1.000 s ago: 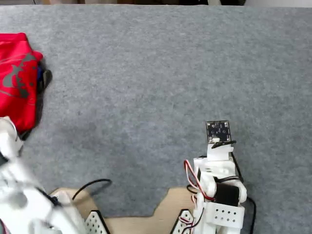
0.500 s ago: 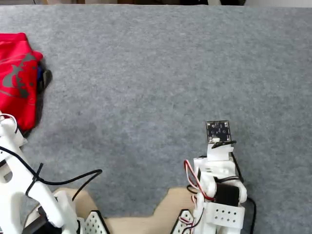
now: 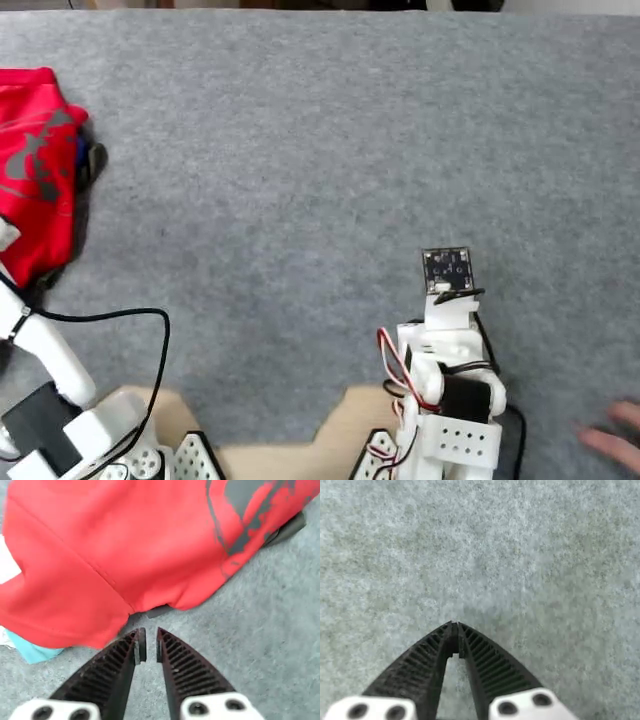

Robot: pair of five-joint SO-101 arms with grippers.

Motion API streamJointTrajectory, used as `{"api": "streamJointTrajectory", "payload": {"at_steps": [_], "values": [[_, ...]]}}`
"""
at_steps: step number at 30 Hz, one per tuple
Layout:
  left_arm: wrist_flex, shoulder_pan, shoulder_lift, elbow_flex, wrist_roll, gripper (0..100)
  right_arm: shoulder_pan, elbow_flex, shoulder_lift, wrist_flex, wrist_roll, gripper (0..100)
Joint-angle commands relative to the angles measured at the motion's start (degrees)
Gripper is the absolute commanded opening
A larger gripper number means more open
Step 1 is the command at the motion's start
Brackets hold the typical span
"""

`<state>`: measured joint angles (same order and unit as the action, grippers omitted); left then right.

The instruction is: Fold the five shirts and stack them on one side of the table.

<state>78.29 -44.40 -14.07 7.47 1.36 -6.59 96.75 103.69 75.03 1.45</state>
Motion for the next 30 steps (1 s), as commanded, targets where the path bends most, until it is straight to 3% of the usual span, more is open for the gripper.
{"api": "streamJointTrajectory", "payload": {"at_steps": [1, 16, 22, 30], "values": [[0.9, -0.1, -0.3, -4.0, -0.6, 5, -0.6, 0.0, 5.3, 0.2, 0.2, 0.7], [1.0, -0.7, -0.3, -3.7, -0.4, 5, -0.6, 0.0, 5.3, 0.2, 0.3, 0.7], [1.0, -0.7, -0.3, -3.7, 2.7, 5, -0.7, 0.0, 5.3, 0.2, 0.3, 0.7], [0.6, -5.6, 0.2, -3.7, 5.5, 5, -0.7, 0.0, 5.3, 0.2, 0.3, 0.7]]}}
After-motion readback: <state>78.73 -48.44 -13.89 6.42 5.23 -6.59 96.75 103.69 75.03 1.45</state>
